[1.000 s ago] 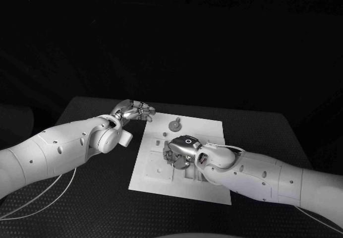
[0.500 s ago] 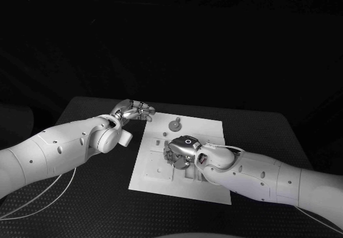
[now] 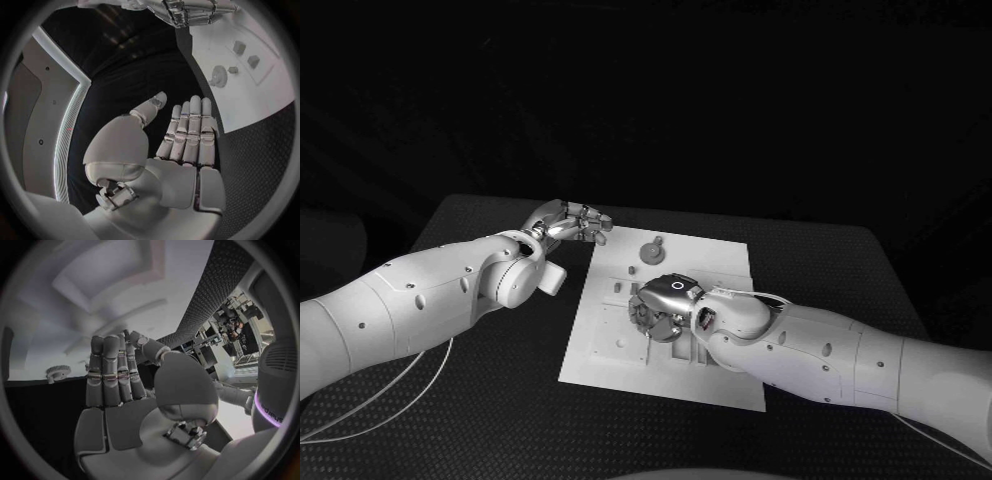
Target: Assemble the parts on the task board
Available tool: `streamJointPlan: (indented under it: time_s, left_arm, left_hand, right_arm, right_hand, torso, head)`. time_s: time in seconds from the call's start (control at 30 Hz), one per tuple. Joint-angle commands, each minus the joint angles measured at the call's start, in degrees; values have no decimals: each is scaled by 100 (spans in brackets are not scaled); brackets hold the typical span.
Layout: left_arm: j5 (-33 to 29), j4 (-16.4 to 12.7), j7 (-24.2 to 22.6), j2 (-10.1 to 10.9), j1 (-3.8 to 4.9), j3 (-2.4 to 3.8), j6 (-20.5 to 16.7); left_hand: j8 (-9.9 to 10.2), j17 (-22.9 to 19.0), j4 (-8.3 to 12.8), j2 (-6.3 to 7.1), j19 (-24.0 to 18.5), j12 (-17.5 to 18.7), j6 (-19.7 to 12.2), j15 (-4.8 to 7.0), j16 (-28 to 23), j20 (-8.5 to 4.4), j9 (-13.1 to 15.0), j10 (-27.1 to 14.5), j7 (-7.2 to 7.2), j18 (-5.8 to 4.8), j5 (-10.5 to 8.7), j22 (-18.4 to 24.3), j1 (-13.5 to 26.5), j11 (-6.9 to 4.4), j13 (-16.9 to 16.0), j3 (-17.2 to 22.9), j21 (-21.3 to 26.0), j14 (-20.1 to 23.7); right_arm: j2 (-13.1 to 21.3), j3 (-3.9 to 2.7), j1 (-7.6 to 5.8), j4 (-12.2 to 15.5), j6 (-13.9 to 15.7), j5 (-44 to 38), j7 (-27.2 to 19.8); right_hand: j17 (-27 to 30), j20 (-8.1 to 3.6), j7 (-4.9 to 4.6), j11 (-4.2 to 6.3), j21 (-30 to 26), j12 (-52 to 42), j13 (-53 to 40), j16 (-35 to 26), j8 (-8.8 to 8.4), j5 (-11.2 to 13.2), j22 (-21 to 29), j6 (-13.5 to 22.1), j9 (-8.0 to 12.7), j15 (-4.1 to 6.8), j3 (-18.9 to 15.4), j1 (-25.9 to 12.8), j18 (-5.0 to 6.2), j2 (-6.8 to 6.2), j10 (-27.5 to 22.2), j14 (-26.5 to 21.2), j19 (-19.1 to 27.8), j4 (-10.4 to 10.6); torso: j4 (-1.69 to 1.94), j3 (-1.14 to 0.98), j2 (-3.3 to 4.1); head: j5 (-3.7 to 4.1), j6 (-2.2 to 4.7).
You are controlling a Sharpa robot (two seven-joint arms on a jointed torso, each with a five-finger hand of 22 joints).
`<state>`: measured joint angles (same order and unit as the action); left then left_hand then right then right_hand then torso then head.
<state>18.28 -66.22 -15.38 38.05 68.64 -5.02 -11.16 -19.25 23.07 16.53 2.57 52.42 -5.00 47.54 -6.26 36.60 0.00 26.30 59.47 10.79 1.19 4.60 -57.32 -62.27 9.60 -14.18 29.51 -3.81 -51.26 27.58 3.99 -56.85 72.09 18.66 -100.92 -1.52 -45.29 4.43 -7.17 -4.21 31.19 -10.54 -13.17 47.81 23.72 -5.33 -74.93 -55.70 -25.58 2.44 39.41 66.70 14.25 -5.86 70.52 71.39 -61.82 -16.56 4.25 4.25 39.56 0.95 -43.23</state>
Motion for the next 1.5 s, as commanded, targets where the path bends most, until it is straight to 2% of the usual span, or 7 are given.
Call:
streamJointPlan:
  time_s: [0.03, 0.3, 0.73, 0.87, 1.03, 1.33, 1.5]
  left_arm:
    - [-33, -9, -24, -5, 4, 5, 61]
    - [-33, -10, -16, 5, 5, 5, 78]
    - [-33, -8, -11, 40, 5, 5, 79]
    - [-33, -2, -10, 55, 5, 5, 80]
    - [-33, 2, -7, 76, 6, 5, 80]
    - [-34, -24, -4, 110, 7, 5, 85]
    - [-34, -34, -5, 115, 7, 5, 87]
  left_hand:
    - [-31, 8, -15, 12, -6, 21, -39, 0, -36, 51, -8, -51, -2, 60, -1, 7, 65, 8, 6, -31, -4, 33]
    - [-28, 17, -14, 15, -9, 26, -53, -3, -46, 53, -13, -61, 2, 62, -2, 13, 70, 12, 11, -34, -4, 38]
    - [-28, 25, -13, 15, -9, 28, -59, -5, -54, 54, -16, -66, 5, 64, -1, 17, 71, 14, 14, -34, -6, 43]
    - [-29, 27, -12, 15, -8, 28, -60, -5, -56, 54, -16, -66, 6, 65, -1, 19, 71, 14, 14, -34, -6, 43]
    - [-30, 30, -12, 16, -8, 27, -61, -5, -58, 55, -17, -66, 6, 66, -2, 20, 72, 14, 15, -34, -7, 44]
    - [-33, 36, -11, 19, -8, 24, -61, -6, -62, 56, -18, -63, 5, 67, -2, 22, 70, 13, 15, -34, -8, 43]
    - [-35, 39, -10, 21, -8, 23, -61, -6, -63, 56, -18, -62, 5, 68, -2, 23, 69, 12, 15, -34, -8, 43]
  right_arm:
    - [17, 40, 42, -44, -300, 77, -17]
    - [54, 40, 41, -47, -157, 103, -2]
    - [286, 35, 33, 204, 549, 433, -132]
    - [501, -55, -91, 410, 639, 595, -170]
    - [933, -237, -315, 729, 346, 861, -152]
    - [1634, -390, -520, 1212, -168, 980, 20]
    - [1757, -401, -525, 1110, -513, 728, 194]
  right_hand:
    - [-21, 6, -34, -25, 37, 70, 25, 44, -67, -10, -141, 93, 39, -56, -74, -213, 75, -102, -80, -27, 51, 35]
    - [-47, -4, -92, -58, 106, 148, 6, 120, -174, -15, -140, 218, 54, -86, -69, -414, 75, -263, -148, -67, 73, 76]
    - [-156, 60, -197, -169, 247, 318, -5, 358, -334, -13, -151, 444, 89, -193, -24, -453, 75, -454, -396, -360, 302, 105]
    - [-168, 61, -211, -165, 308, 313, -29, 429, -353, -12, -149, 473, 92, -191, -13, -451, 75, -481, -382, -379, 317, 139]
    - [-174, 48, -216, -149, 384, 290, -67, 509, -360, -11, -148, 485, 88, -176, -8, -441, 75, -493, -342, -373, 313, 167]
    - [-151, 38, -239, -126, 469, 259, -123, 582, -388, -10, -141, 537, 90, -156, -29, -467, 75, -584, -290, -378, 330, 209]
    - [-122, 48, -248, -146, 487, 291, -133, 598, -401, -12, -135, 561, 92, -175, -18, -489, 75, -690, -343, -423, 380, 275]
  torso:
    - [4, 1, -1]
    - [6, 3, -1]
    - [-4, -2, 2]
    - [-3, -2, 2]
    - [1, -1, 0]
    - [-6, -9, 3]
    - [-6, -7, 3]
  head:
    - [5, -2]
    - [4, -7]
    - [19, 19]
    - [45, 36]
    - [72, 59]
    - [91, 83]
    - [115, 99]
